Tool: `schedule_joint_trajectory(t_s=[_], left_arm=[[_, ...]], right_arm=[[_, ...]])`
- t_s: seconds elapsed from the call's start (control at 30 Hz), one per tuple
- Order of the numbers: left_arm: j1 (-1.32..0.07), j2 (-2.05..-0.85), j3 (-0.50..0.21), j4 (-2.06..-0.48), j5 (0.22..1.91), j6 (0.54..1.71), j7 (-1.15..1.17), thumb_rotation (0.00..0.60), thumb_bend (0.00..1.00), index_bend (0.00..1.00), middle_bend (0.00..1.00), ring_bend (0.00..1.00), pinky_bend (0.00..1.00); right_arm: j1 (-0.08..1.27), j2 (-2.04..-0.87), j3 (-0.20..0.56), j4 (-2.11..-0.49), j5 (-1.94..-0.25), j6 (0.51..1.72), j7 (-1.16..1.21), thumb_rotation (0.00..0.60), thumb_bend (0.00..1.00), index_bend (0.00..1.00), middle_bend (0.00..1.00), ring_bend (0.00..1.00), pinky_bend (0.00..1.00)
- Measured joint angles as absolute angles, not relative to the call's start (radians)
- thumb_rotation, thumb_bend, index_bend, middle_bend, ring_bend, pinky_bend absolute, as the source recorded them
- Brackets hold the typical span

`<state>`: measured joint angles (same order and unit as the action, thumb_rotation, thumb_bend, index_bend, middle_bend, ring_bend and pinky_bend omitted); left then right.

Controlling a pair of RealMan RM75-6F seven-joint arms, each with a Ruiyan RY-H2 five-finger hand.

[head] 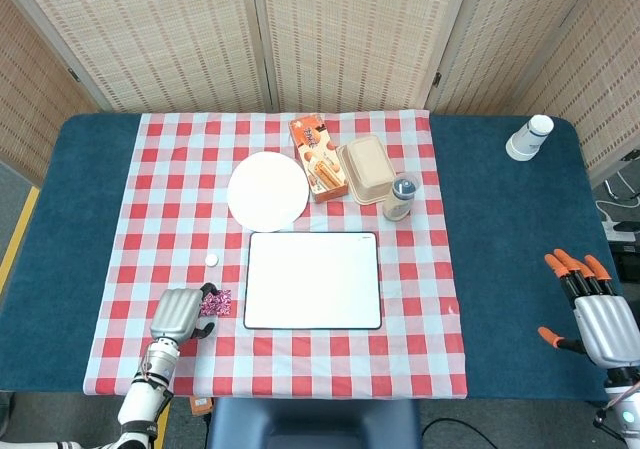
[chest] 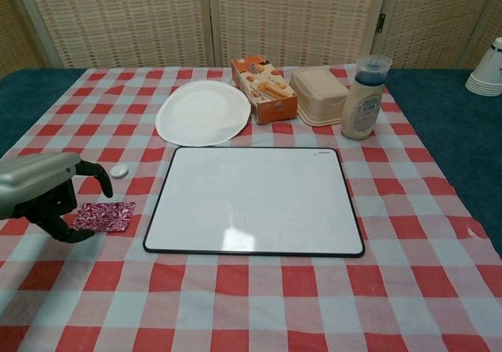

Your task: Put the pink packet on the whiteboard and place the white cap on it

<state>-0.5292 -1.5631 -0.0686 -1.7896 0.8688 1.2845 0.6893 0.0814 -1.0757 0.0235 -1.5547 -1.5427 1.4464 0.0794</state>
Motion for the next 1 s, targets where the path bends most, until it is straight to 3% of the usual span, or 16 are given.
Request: schedule_joint_trajectory(t_s=[0.37,1.0], left_arm=[[-0.536,-1.554,-0.064,-1.763,0.87,1.245,0.695,0.6,0.25,0.29,1.0,1.0,1.0],[-0.616,-1.53,-0.101,-1.769,0.721,1.171,0.765,0.6,0.25,0.29,1.0,1.0,1.0]], right_arm=[[0.08,-1.076,0.022,-1.555,-1.545,1.449,0.078,0.6,0.0,0.07,0.03,0.0,0.05],[0.08,-1.075,0.027,-1.553,-1.537,1.449,0.08,0.6,0.0,0.07,0.03,0.0,0.05]])
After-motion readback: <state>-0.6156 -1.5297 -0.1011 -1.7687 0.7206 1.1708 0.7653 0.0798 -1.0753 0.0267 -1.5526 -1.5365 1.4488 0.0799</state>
